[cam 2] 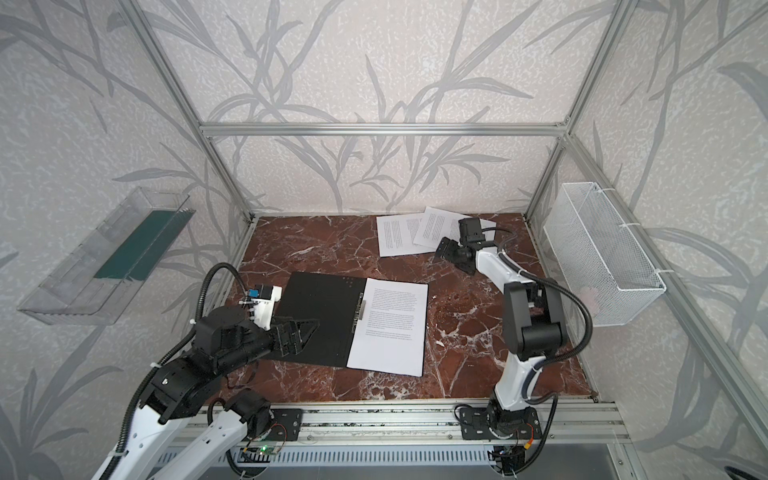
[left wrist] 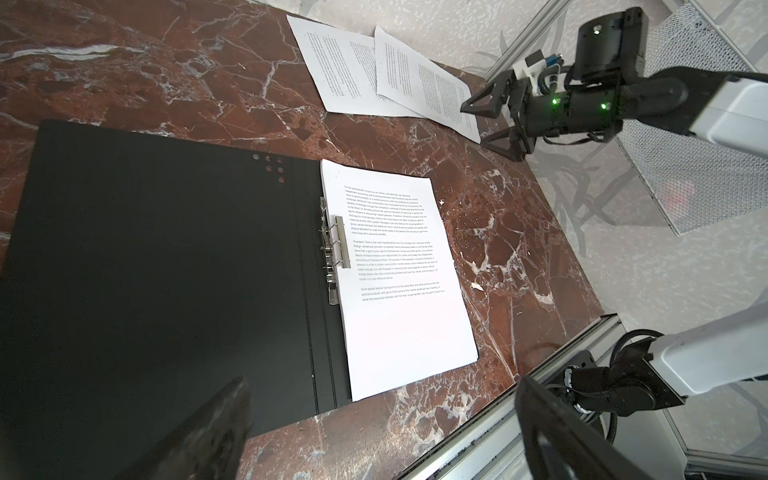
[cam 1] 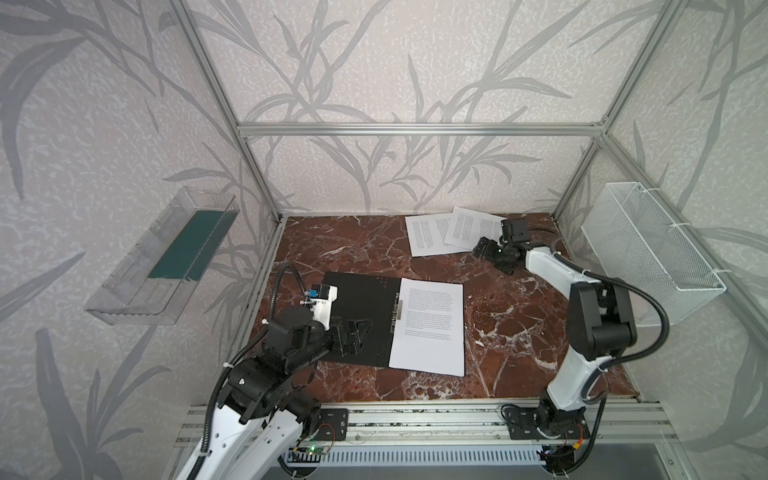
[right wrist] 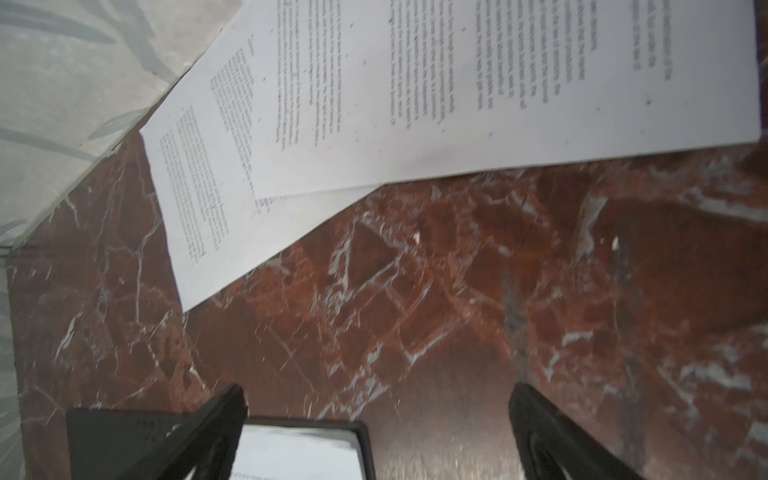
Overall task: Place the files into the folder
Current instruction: 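Move the right gripper back to the loose sheets beyond the folder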
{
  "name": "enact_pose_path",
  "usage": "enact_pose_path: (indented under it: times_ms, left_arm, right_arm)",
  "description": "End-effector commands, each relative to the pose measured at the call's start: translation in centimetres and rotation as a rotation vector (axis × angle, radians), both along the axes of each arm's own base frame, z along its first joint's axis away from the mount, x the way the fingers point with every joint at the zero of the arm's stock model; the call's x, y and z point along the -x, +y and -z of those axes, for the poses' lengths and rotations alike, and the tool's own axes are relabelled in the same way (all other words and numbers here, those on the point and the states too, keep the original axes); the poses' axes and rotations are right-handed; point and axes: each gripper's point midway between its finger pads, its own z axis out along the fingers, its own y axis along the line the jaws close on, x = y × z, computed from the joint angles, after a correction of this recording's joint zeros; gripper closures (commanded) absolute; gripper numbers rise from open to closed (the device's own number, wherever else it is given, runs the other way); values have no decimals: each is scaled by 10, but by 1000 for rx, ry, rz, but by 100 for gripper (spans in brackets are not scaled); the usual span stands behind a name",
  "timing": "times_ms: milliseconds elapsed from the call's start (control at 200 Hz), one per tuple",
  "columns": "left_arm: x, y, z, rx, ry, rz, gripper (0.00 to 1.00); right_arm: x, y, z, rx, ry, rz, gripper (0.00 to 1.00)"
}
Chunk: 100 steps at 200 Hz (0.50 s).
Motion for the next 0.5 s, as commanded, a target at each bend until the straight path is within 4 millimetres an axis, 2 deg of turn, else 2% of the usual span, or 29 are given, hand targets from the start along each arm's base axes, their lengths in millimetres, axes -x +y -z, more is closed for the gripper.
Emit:
enact_pose_path:
  times_ms: [0,130,280,495]
  left_arm:
    - [-1,-3,1,-1,-4,23,1]
    - [-1,-5,3,-1,4,31,1]
    - [-2,-8,5,1,16,44,1]
    - [-1,-11,6,5,23,57,1]
  right_arm:
    - [-27,-4,2,-1,1,-18,1]
    - [-65,-7,1,16,-29,-26,1]
    - [-100,-17,9,8,-42,5,1]
    - [-125,-20,25,1,4,1,1]
